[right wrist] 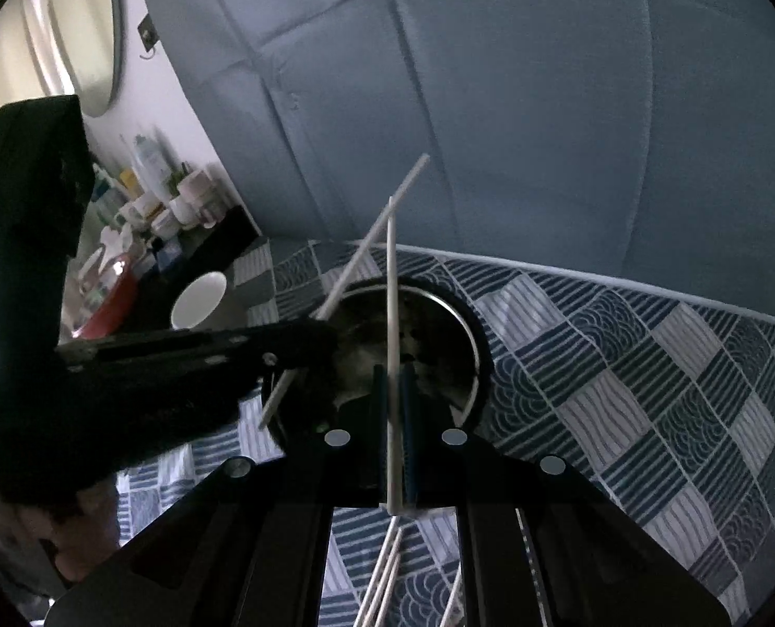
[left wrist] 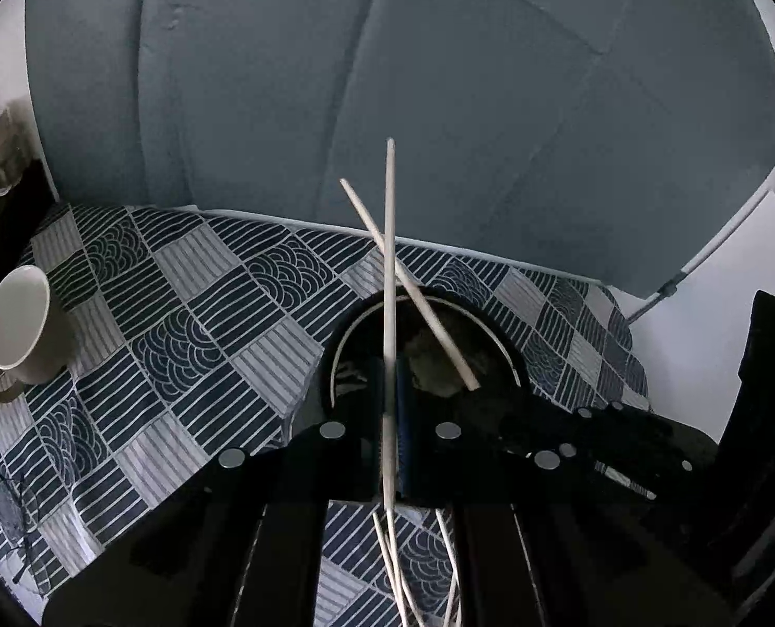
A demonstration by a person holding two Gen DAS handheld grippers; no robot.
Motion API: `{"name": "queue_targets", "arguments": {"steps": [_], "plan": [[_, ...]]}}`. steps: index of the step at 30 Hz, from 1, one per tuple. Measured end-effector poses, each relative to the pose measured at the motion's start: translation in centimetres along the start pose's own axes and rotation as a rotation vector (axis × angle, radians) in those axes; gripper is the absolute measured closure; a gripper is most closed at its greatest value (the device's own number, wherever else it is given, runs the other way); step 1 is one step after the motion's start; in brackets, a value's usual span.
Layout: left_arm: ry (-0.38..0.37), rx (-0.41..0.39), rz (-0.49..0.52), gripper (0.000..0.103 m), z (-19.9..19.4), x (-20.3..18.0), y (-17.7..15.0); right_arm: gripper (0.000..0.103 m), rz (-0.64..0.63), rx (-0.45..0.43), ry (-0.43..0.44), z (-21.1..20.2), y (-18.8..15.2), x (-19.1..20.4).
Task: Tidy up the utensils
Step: 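Lift the held sticks and carry both tools over the black cup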
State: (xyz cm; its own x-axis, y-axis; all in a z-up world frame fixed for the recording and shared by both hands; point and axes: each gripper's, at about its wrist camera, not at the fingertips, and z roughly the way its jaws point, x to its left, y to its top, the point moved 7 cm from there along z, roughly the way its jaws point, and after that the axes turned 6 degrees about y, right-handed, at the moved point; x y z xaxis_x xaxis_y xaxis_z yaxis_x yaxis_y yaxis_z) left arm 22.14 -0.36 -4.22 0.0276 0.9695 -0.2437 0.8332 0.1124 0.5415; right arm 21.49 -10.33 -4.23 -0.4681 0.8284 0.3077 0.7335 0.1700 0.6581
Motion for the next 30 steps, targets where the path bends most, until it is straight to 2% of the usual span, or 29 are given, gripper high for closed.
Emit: {"name": "queue_targets", "arguments": {"steps": [8,11,14,16,17,19,20,21,25,30], "plan": [[-0.008,0.028,0.015,0.098,-0.7,0.3,-1.6,0.098,0.009,0.011,-0.019,-1.7,-1.4,-0.1],[0.01,0.026,0.042,0.098,-1.1,0.0,-1.7,0.095,0.007,0.015,-0.032,-2.0,-1.4,0.0],[0.011,0.013,0.066,0.084,-1.9,-0.2,-1.6,0.094,-0.003,0.014,-0.044,-2.5,-1.4,0.1],[0.018,0.006,0.067,0.068,-2.4,0.0,-1.6,0.094,-0.004,0.011,-0.053,-2.9,-1.4,0.0],[0.021,-0.003,0.068,0.066,-2.8,0.1,-1.5,0.094,-0.001,0.01,-0.049,-3.1,-1.5,-0.2],[0.021,-0.004,0.075,0.059,-3.1,0.3,-1.5,0.08,-0.007,0.007,-0.05,-3.5,-1.5,-0.2],[0.026,-0.005,0.079,0.058,-3.3,0.5,-1.5,0.073,-0.017,0.003,-0.065,-3.7,-1.6,-0.3],[0.028,-0.005,0.079,0.057,-3.4,0.6,-1.6,0.072,-0.028,0.0,-0.076,-3.8,-1.6,-0.4],[0.013,-0.002,0.079,0.05,-3.4,1.3,-1.2,0.071,-0.035,-0.002,-0.078,-4.0,-1.0,-0.5],[0.04,0.021,0.102,0.049,-1.7,2.7,0.9,0.071,-0.088,0.055,-0.104,-2.1,0.3,-0.2]]}}
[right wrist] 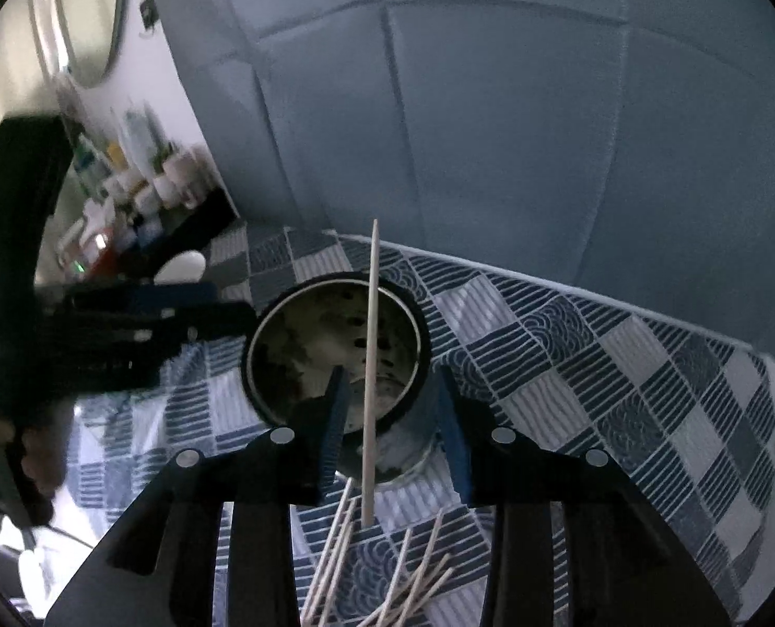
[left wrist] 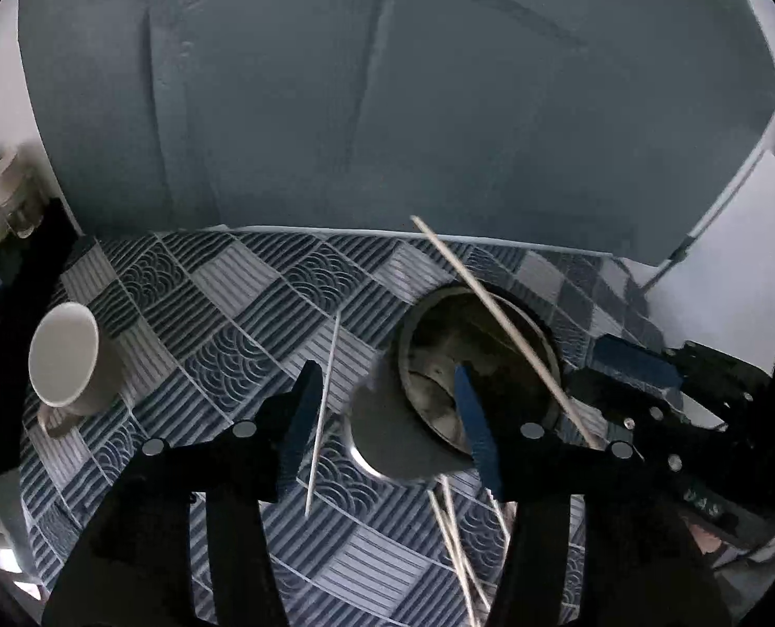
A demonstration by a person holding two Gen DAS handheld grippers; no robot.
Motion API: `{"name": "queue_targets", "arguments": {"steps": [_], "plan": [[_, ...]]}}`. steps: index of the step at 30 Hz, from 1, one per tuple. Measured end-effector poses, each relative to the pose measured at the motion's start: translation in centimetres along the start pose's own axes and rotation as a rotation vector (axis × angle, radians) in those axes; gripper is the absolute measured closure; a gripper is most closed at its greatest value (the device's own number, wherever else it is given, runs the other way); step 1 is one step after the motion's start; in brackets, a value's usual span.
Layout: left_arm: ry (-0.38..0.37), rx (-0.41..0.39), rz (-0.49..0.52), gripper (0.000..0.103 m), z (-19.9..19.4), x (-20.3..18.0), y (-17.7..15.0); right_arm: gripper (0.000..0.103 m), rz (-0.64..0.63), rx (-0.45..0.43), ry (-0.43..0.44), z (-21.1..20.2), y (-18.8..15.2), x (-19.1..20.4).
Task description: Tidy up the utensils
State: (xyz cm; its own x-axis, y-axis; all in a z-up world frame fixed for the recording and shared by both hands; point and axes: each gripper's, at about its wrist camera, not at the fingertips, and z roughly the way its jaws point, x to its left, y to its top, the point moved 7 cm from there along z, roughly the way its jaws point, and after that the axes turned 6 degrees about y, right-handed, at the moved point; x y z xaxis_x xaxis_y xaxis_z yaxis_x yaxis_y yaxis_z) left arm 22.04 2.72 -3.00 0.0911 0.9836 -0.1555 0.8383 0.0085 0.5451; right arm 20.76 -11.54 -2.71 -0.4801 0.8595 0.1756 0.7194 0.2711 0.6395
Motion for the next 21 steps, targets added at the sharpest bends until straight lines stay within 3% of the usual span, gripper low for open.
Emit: {"name": "queue_targets", "arguments": {"steps": [2,11,21], "plan": [[-0.025,0.02,-0.007,0.049,0.6,0.6,0.4,0.071,-0.009,0.019,0.008,0.9,0.6,0.1],[0.048,0.095,-0.047,0.049,3.8,5.5,-0.5,0.071,-0.064,0.072,0.014,3.4,1.6,1.1],[0.08,0.265,0.056,0.049,9.7,5.8,-5.1,0.073,-0.109,0.124,-0.044,5.7,1.4,1.2]]}}
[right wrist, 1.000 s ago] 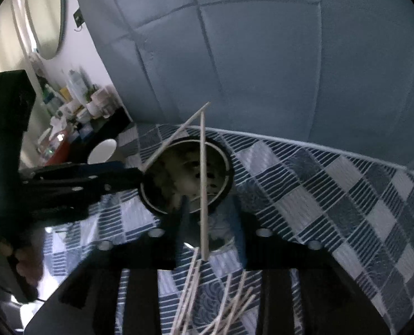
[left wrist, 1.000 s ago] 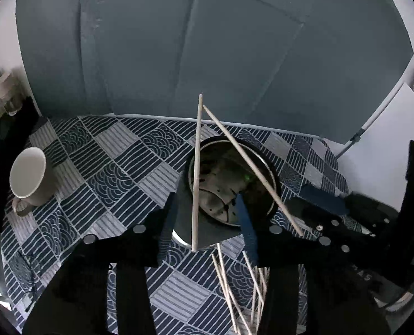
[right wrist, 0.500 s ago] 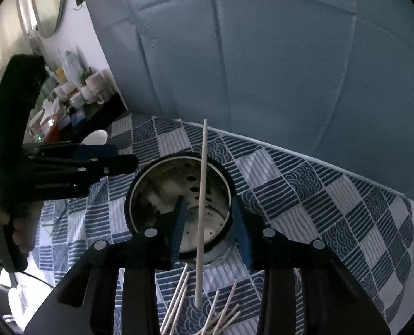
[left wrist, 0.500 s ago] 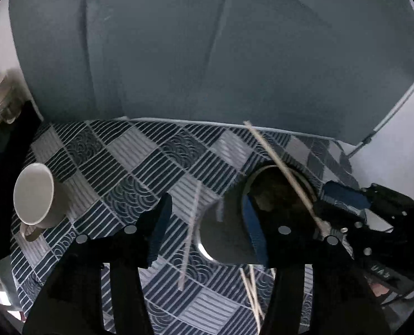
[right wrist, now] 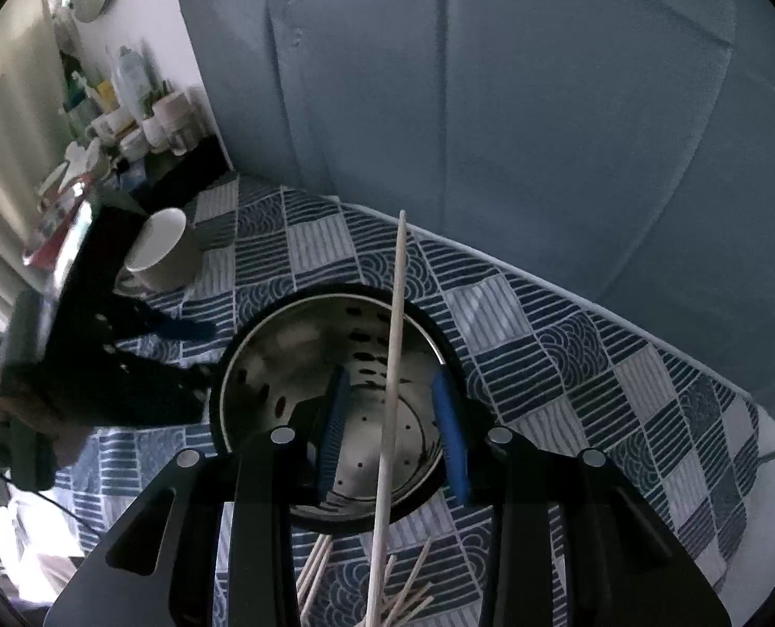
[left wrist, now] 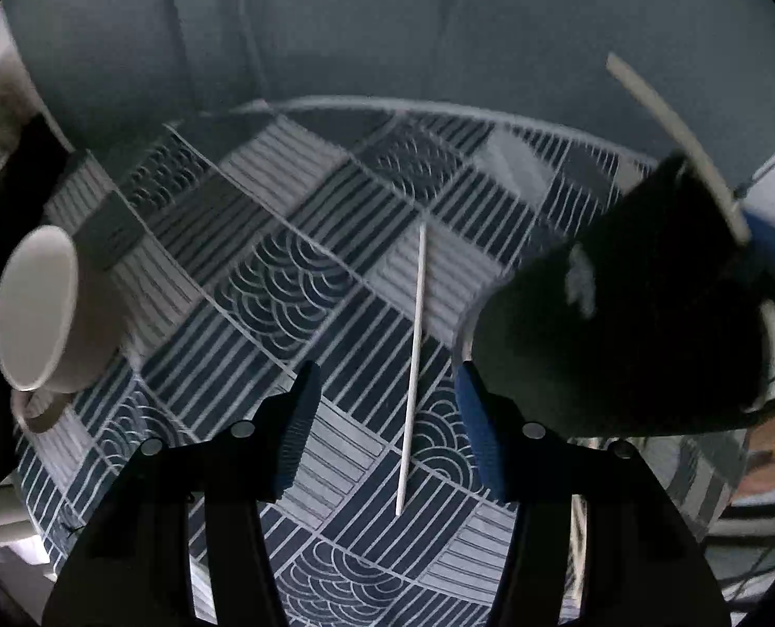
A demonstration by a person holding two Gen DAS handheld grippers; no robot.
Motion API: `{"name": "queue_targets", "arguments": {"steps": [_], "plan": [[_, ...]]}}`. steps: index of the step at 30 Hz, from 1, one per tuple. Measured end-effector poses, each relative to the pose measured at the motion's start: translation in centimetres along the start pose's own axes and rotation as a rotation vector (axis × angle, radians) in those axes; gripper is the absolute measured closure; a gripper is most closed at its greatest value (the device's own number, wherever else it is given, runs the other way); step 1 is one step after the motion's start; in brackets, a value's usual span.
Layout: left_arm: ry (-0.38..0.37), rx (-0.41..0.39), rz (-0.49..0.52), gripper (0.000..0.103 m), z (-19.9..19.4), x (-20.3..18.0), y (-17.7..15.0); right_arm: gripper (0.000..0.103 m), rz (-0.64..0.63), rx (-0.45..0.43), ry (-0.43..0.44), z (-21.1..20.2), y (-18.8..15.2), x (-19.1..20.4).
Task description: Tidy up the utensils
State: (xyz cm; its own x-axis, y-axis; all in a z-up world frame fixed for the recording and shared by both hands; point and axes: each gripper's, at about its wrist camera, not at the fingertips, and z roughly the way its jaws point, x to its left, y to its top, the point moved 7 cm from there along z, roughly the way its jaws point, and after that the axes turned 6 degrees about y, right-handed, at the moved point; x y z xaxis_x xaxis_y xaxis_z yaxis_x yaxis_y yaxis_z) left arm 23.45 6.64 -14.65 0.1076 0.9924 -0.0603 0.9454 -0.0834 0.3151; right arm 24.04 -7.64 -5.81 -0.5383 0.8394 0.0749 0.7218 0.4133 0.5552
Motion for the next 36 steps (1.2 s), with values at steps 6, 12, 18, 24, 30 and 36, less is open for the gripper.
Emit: {"name": "queue_targets", "arguments": {"steps": [6,12,18,24,30,36], "plan": [[0.037,0.053,0.065,0.049,3.3,-1.4,-0.4,0.092,0.001,0.028,-0.016,0.7,-0.2,0.1],[0.079,0.091,0.081,0.049,5.6,-1.3,-0.5,0.099,0.07,0.019,0.012,0.5,-0.9,-1.0],[0.125,0.096,0.083,0.084,6.0,-0.6,-0.2,0.099,0.133,-0.018,0.039,-0.8,-1.1,-1.6],[0.071,0.114,0.047,0.098,5.7,0.0,-0.2,0.099,0.178,-0.052,0.04,-2.3,-1.5,-2.4],[0.038,0.132,-0.001,0.099,4.8,1.0,-1.3,0.099,0.206,-0.071,0.051,-3.5,-2.0,-3.0],[0.047,0.075,-0.03,0.098,1.1,2.1,-1.3,0.099,0.221,-0.121,0.085,-5.0,-1.2,-2.9]]}}
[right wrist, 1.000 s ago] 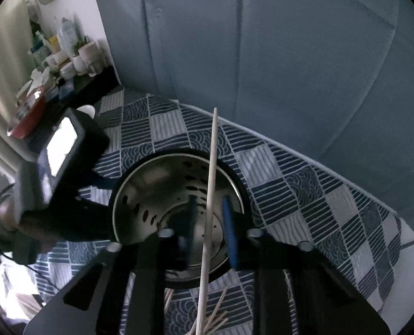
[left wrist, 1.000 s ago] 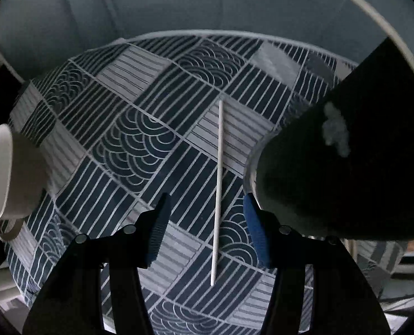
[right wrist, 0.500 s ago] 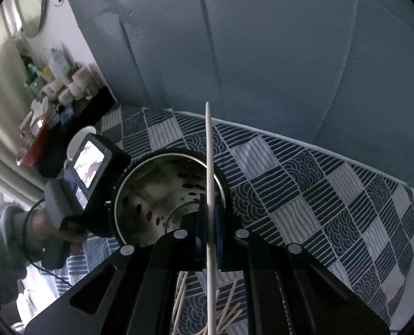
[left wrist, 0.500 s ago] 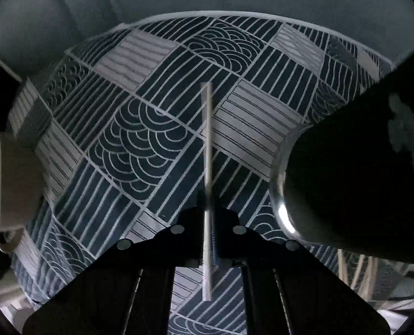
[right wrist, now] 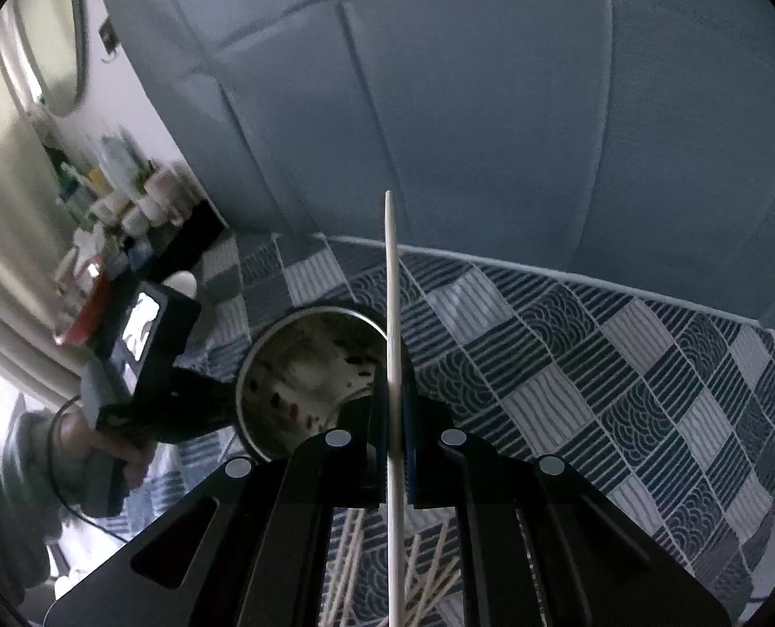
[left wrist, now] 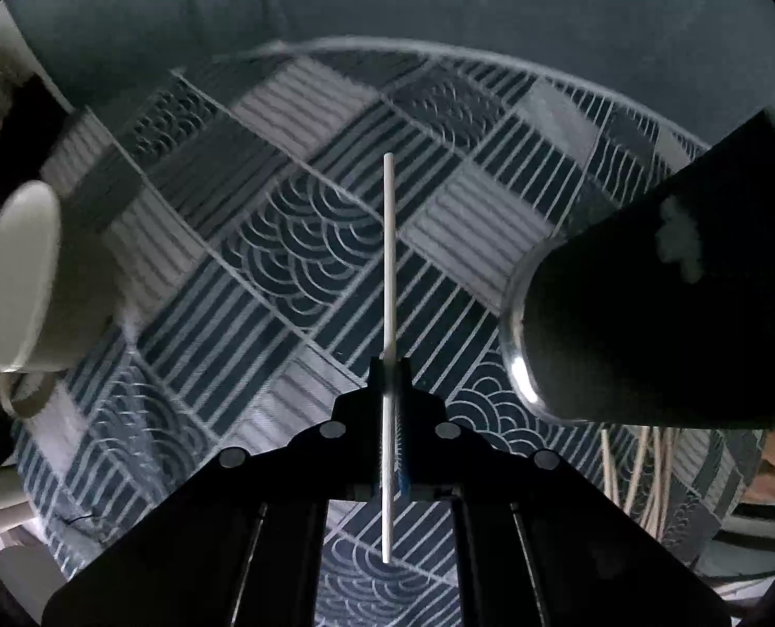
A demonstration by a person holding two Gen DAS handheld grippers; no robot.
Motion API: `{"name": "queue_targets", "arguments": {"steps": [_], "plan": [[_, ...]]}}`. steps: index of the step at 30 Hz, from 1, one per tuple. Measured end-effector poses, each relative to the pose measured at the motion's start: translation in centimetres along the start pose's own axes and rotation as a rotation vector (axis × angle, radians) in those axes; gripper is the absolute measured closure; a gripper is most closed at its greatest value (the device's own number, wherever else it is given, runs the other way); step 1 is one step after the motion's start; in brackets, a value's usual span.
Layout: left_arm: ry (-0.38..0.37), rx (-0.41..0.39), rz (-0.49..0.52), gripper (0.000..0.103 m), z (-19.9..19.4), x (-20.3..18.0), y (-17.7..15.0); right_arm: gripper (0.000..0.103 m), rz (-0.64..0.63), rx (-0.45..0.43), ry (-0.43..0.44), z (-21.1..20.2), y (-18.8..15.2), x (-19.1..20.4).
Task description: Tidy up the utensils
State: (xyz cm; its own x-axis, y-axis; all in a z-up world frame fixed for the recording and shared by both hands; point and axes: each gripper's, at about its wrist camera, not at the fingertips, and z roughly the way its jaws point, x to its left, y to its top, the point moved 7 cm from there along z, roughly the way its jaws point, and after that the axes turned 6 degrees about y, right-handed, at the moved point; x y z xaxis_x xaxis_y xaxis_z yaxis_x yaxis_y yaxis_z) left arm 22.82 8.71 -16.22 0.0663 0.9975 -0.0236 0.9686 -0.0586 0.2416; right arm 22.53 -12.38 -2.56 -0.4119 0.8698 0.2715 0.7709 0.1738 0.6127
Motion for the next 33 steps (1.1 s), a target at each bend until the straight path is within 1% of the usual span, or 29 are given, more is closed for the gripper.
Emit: {"name": "queue_targets", "arguments": {"steps": [5,7,9,10,12,13,15,18,20,21,24,25,28,31,33], "plan": [[-0.005,-0.082,-0.034,0.098,-4.7,0.9,1.0,0.099,0.006,-0.043,0.047,-1.0,0.8,0.9],[-0.018,-0.119,-0.053,0.098,-7.0,1.1,1.6,0.099,0.009,-0.067,0.076,-1.5,1.1,1.3],[-0.038,-0.153,-0.071,0.098,-8.9,0.7,2.3,0.099,0.012,-0.095,0.11,-2.0,1.5,1.6],[-0.041,-0.164,-0.075,0.098,-8.7,-0.1,3.3,0.099,0.012,-0.107,0.122,-2.2,1.7,1.8],[-0.051,-0.213,-0.08,0.098,-10.9,-0.8,4.1,0.099,0.017,-0.136,0.142,-2.6,2.0,2.0],[-0.058,-0.229,-0.084,0.098,-11.4,-1.5,4.4,0.099,0.021,-0.146,0.151,-2.7,2.2,2.0],[-0.098,-0.28,-0.096,0.098,-13.5,-2.6,5.3,0.099,0.026,-0.19,0.175,-3.1,2.7,2.1],[-0.152,-0.346,-0.103,0.098,-15.5,-4.1,6.0,0.099,0.031,-0.25,0.207,-3.2,3.2,2.1],[-0.194,-0.407,-0.101,0.098,-16.9,-5.3,6.5,0.099,0.031,-0.29,0.232,-3.0,3.6,2.1],[-0.208,-0.427,-0.1,0.098,-17.1,-5.6,6.7,0.099,0.032,-0.31,0.239,-3.0,3.8,2.0],[-0.285,-0.492,-0.103,0.098,-17.8,-7.0,7.1,0.099,0.038,-0.389,0.294,-2.5,4.3,1.8],[-0.301,-0.515,-0.109,0.098,-17.8,-7.3,7.4,0.099,0.042,-0.406,0.306,-2.3,4.4,1.7],[-0.326,-0.559,-0.113,0.098,-17.4,-8.2,7.8,0.099,0.053,-0.447,0.338,-0.9,4.6,1.3],[-0.316,-0.579,-0.115,0.098,-16.2,-8.6,7.9,0.099,0.065,-0.464,0.353,1.0,4.3,0.6],[-0.323,-0.595,-0.115,0.098,-15.4,-8.6,7.6,0.099,0.061,-0.477,0.353,1.9,3.9,0.4]]}}
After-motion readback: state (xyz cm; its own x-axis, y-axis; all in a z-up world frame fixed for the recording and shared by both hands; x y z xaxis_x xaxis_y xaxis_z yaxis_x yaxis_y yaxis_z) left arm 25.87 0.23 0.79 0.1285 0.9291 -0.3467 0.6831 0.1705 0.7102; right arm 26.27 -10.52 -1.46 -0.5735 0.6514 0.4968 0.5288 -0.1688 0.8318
